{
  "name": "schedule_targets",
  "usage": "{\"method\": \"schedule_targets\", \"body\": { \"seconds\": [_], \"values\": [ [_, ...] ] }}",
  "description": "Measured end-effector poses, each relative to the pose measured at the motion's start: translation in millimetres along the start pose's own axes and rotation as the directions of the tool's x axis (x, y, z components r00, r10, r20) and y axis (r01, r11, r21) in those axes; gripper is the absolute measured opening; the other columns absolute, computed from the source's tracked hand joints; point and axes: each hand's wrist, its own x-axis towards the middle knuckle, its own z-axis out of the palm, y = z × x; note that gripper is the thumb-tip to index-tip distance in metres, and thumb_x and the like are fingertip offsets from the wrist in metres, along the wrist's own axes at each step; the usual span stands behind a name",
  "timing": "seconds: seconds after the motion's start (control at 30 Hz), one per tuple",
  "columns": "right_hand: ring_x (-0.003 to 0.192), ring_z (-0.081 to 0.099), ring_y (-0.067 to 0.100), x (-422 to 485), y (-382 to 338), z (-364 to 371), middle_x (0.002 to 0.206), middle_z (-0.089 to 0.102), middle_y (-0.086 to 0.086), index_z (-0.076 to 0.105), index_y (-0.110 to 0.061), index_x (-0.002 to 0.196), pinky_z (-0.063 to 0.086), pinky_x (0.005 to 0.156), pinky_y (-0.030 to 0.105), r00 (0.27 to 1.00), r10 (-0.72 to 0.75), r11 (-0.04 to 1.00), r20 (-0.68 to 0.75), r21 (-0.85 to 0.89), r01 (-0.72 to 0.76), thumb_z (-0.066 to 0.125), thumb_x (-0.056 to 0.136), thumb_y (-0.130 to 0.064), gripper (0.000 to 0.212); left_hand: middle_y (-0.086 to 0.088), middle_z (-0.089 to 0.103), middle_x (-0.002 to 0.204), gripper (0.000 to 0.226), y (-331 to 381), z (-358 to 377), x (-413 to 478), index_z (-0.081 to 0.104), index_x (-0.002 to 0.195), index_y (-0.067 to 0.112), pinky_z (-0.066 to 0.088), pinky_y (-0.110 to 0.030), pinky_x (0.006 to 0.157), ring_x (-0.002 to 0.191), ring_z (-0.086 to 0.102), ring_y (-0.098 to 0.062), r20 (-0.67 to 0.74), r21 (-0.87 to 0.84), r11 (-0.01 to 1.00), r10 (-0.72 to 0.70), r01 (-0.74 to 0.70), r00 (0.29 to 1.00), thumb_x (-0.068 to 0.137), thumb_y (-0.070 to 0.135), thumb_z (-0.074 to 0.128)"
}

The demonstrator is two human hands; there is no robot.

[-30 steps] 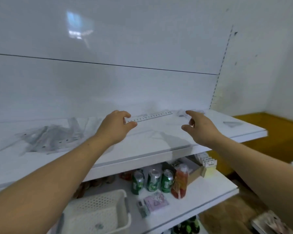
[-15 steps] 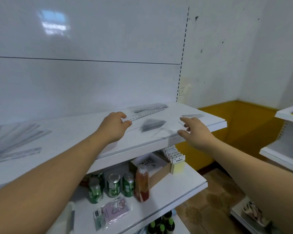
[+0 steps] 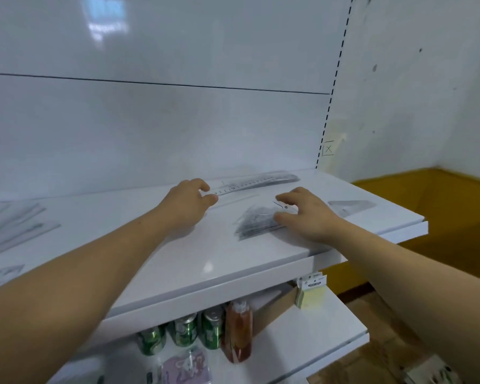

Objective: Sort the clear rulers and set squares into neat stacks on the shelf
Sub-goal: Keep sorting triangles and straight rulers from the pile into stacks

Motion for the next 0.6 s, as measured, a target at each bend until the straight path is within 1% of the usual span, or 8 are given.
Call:
{"method": "schedule_targets", "body": {
  "seconds": [0.1, 0.17, 0.23, 0.33, 0.4, 0.5, 0.6],
  "values": [
    [0.125, 0.04, 0.013, 12, 5, 2, 0.133, 0.043, -0.005, 0.047, -0.023, 0.137, 0.028, 0.099, 0.023, 0.998, -0.037, 0.999, 0.041, -0.003, 0.038, 0.056, 0.088, -0.038, 0.051, -0.006, 0.052, 0.123, 0.04, 3, 3, 7, 0.053, 0.125, 0.019, 0.037, -0.028, 0.087, 0.104, 0.051, -0.02, -0.023, 0.013, 1.0, -0.008, 0.008, 1.0, 0.093, 0.042, 0.053],
    [0.126, 0.04, 0.012, 17, 10, 2, 0.134, 0.043, -0.007, 0.047, -0.025, 0.137, 0.028, 0.099, 0.023, 0.995, -0.066, 0.998, 0.07, 0.001, 0.066, 0.055, 0.088, -0.039, 0.051, -0.007, 0.052, 0.123, 0.04, 7, 5, 10, 0.054, 0.125, 0.019, 0.039, -0.03, 0.091, 0.108, 0.051, -0.022, -0.042, 0.022, 1.0, -0.016, 0.017, 0.999, 0.092, 0.042, 0.054],
    [0.124, 0.041, 0.011, 19, 15, 3, 0.133, 0.043, -0.009, 0.047, -0.024, 0.136, 0.028, 0.097, 0.021, 0.991, -0.089, 0.995, 0.1, 0.05, 0.085, 0.054, 0.089, -0.039, 0.05, -0.006, 0.052, 0.123, 0.04, 11, 8, 11, 0.054, 0.124, 0.019, 0.039, -0.031, 0.093, 0.11, 0.051, -0.022, -0.055, 0.008, 0.999, -0.04, 0.04, 0.998, 0.092, 0.041, 0.055],
    [0.122, 0.043, 0.01, 20, 21, 3, 0.131, 0.046, -0.009, 0.049, -0.024, 0.135, 0.03, 0.098, 0.023, 0.981, -0.136, 0.988, 0.142, 0.093, 0.123, 0.053, 0.09, -0.039, 0.048, -0.006, 0.052, 0.119, 0.039, 18, 14, 10, 0.054, 0.124, 0.019, 0.038, -0.029, 0.089, 0.103, 0.052, -0.02, -0.067, 0.006, 0.998, -0.064, 0.064, 0.996, 0.092, 0.04, 0.055],
    [0.119, 0.044, 0.01, 20, 24, 3, 0.129, 0.048, -0.008, 0.05, -0.024, 0.134, 0.031, 0.098, 0.024, 0.974, -0.162, 0.983, 0.157, 0.11, 0.146, 0.053, 0.09, -0.039, 0.047, -0.006, 0.052, 0.119, 0.039, 22, 18, 11, 0.054, 0.124, 0.018, 0.038, -0.028, 0.089, 0.102, 0.052, -0.02, -0.072, 0.013, 0.997, -0.074, 0.075, 0.995, 0.091, 0.04, 0.055],
    [0.115, 0.047, 0.01, 21, 28, 3, 0.126, 0.05, -0.007, 0.051, -0.023, 0.134, 0.032, 0.096, 0.023, 0.963, -0.197, 0.979, 0.182, 0.097, 0.181, 0.054, 0.089, -0.043, 0.049, -0.006, 0.052, 0.121, 0.04, 27, 22, 9, 0.054, 0.125, 0.018, 0.037, -0.028, 0.092, 0.107, 0.052, -0.02, -0.073, 0.024, 0.996, -0.085, 0.087, 0.994, 0.092, 0.04, 0.055],
    [0.118, 0.046, 0.012, 21, 29, 3, 0.131, 0.048, -0.004, 0.045, -0.023, 0.138, 0.033, 0.099, 0.024, 0.955, -0.219, 0.976, 0.198, 0.051, 0.213, 0.053, 0.088, -0.049, 0.056, -0.005, 0.051, 0.123, 0.04, 29, 25, 10, 0.054, 0.126, 0.019, 0.036, -0.029, 0.096, 0.113, 0.051, -0.021, -0.067, 0.044, 0.994, -0.094, 0.097, 0.993, 0.092, 0.04, 0.055]
  ]
}}
